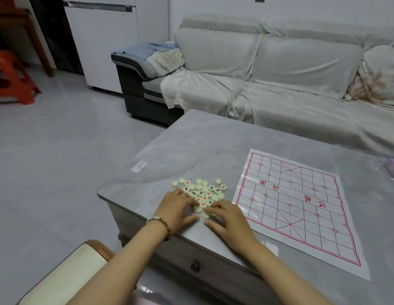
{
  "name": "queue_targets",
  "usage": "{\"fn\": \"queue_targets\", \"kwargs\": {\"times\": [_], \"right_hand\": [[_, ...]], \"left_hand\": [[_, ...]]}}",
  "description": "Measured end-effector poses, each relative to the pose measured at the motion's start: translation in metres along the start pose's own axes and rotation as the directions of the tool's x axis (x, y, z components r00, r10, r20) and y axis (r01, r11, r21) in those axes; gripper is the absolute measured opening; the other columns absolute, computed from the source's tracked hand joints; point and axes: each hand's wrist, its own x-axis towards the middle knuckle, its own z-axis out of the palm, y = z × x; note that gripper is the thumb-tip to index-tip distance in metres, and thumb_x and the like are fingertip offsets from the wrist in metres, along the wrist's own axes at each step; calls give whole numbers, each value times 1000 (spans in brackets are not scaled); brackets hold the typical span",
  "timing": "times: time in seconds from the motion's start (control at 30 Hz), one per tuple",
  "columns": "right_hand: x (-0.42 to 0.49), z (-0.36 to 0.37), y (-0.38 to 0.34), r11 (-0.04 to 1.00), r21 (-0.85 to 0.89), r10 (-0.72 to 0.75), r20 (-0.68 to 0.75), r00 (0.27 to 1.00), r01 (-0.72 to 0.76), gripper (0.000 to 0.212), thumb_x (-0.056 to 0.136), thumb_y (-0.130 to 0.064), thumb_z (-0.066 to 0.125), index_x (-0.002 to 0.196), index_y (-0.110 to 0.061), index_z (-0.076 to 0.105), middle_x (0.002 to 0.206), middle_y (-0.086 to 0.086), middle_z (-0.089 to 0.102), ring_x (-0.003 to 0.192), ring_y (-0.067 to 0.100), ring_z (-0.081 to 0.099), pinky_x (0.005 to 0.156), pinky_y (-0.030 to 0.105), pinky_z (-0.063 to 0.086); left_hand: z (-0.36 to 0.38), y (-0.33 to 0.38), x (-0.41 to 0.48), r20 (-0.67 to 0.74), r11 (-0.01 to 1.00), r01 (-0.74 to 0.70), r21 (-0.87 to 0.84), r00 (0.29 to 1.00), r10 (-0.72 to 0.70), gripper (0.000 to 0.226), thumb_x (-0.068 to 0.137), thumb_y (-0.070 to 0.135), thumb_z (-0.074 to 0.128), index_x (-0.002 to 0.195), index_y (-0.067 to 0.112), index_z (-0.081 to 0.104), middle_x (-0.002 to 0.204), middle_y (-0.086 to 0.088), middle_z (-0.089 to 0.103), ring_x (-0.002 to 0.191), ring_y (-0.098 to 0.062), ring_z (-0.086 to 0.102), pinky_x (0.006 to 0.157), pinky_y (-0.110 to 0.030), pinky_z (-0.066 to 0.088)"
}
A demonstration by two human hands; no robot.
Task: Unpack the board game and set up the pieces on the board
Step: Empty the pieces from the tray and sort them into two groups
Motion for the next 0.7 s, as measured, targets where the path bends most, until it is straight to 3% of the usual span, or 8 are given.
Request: {"fn": "queue_targets", "kwargs": {"times": [0.13,0.37,0.5,0.7], "right_hand": [[0,1,0,995,99,32,17,999,-33,26,85,-37,65,106,-24,70,94,-15,54,87,4,49,76,23,43],[1,0,1,987,151,50,4,999,-50,20,86,-36,65,97,-21,74,79,-23,51,74,-7,48,65,10,34],[12,-4,-1,985,145,98,-13,995,-95,16,88,-36,63,92,-22,71,83,-11,64,76,4,54,69,22,43],[24,-12,-6,990,42,128,84,988,-132,19,94,-32,53,97,-17,66,86,-2,66,79,15,57,72,32,44]], "left_hand": [[1,2,1,2,999,12,-47,1000,-12,29,84,48,59,108,31,59,110,13,56,107,-10,41,87,-21,28],[1,-2,3,46,981,91,-169,995,-84,16,84,49,59,90,36,64,94,11,54,97,-12,46,84,-24,35],[1,1,7,-27,982,76,-171,996,-82,20,89,45,55,92,30,67,93,10,63,95,-11,46,78,-24,31],[-2,-6,9,-117,969,121,-215,982,-148,14,87,44,58,91,33,66,82,18,58,88,-6,44,75,-23,34]]}}
